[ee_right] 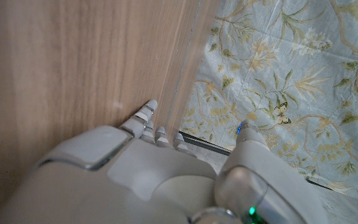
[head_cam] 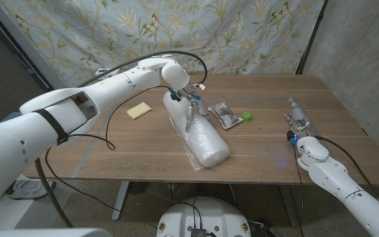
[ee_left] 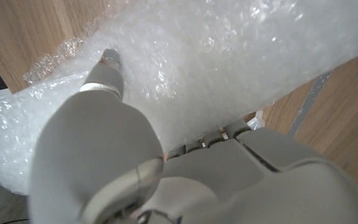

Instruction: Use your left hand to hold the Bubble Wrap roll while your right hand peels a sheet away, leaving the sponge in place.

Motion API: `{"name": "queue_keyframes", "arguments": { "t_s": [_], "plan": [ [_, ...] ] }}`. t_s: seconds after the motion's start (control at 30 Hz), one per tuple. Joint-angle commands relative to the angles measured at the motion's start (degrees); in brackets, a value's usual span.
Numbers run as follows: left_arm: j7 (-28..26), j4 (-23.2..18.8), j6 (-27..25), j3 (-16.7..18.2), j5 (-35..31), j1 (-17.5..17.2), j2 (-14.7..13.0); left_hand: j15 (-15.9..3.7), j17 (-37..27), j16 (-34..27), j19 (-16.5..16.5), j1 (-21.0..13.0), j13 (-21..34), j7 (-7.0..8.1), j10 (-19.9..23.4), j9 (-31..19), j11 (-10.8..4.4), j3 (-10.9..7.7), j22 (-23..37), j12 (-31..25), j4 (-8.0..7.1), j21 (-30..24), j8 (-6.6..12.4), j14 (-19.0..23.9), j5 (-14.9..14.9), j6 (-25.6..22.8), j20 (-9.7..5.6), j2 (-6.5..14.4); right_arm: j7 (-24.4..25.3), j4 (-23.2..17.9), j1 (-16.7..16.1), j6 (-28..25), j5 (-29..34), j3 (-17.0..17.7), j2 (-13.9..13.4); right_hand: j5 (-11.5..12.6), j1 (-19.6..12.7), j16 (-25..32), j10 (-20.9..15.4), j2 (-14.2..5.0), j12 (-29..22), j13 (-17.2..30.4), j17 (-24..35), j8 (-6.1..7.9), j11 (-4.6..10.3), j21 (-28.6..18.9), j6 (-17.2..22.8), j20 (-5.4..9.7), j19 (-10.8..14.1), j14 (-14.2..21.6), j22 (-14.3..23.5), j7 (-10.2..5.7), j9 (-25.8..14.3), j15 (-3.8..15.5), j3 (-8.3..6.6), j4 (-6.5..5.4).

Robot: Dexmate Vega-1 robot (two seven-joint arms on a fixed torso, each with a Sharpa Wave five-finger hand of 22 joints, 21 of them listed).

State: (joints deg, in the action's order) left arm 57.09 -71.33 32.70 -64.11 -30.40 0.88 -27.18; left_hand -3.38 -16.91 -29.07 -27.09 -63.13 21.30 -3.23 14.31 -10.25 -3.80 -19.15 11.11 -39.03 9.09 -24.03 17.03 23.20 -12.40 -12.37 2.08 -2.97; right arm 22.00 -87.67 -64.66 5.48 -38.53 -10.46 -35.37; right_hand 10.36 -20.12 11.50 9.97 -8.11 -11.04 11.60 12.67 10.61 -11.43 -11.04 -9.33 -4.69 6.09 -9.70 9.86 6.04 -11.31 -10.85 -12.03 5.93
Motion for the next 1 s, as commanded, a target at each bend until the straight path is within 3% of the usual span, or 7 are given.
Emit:
{"name": "queue_keyframes", "arguments": {
  "t_s": [0.03,0.67,0.9,1.0],
  "plan": [
    [1.4,0.32,-2.94,2.18,2.82,-0.82,0.42,-2.47,-0.76,-1.56,-2.15,-1.87,0.44,0.48,2.8,-0.3,-0.85,0.48,0.2,-1.04,-0.05,-0.99,0.59,4.0,0.29,-3.05,-0.48,0.75,-0.87,0.53,0.49,-0.52,-0.31,-0.16,-0.4,-0.03,0.37,0.24,2.86,-0.2,-0.35,0.1,0.06,0.37,-0.14,-0.07,-0.43,-0.2,0.22,-0.76,0.15,-0.14,-0.16,0.22,-0.32,-0.1],
    [5.0,4.32,-6.44,2.2,8.1,2.14,2.31,-2.33,-1.27,-2.01,-2.88,-2.23,0.86,-0.18,4.51,-0.35,-0.75,0.86,0.26,-1.51,-0.36,-1.49,0.38,4.94,0.59,-4.98,-0.55,1.25,-1.9,0.83,1.74,-0.83,0.1,-0.93,-0.83,-0.06,0.43,0.38,2.84,-0.13,-0.45,0.12,0.07,0.49,-0.19,-0.13,-0.44,-0.25,0.26,-0.55,0.14,-0.28,-0.17,0.15,-0.4,-0.04],
    [7.16,7.63,-7.74,2.84,12.36,3.27,3.18,-2.34,-1.05,-1.7,-3.04,-2.08,0.99,-0.43,4.91,-0.34,-0.5,0.88,0.25,-1.58,-0.48,-1.62,0.16,5.42,0.59,-5.34,-0.64,1.15,-2.63,1.16,2.73,-0.89,0.47,-1.65,-0.78,-0.07,0.45,0.4,2.87,-0.11,-0.47,0.13,0.07,0.53,-0.22,-0.14,-0.44,-0.28,0.26,-0.56,0.14,-0.28,-0.16,0.18,-0.43,-0.02],
    [6.91,6.98,-8.39,3.08,12.87,3.13,2.66,-2.23,-0.98,-1.46,-2.98,-1.88,1.05,-0.5,5.02,-0.34,-0.23,0.81,0.24,-1.57,-0.68,-1.62,0.05,5.38,0.56,-5.5,-0.48,1.41,-3.12,1.04,2.88,-0.69,0.78,-1.94,-0.99,-0.07,0.4,0.4,2.82,-0.07,-0.51,0.13,0.04,0.55,-0.24,-0.15,-0.41,-0.27,0.26,-0.54,0.14,-0.27,-0.17,0.17,-0.47,0.04]
  ]
}}
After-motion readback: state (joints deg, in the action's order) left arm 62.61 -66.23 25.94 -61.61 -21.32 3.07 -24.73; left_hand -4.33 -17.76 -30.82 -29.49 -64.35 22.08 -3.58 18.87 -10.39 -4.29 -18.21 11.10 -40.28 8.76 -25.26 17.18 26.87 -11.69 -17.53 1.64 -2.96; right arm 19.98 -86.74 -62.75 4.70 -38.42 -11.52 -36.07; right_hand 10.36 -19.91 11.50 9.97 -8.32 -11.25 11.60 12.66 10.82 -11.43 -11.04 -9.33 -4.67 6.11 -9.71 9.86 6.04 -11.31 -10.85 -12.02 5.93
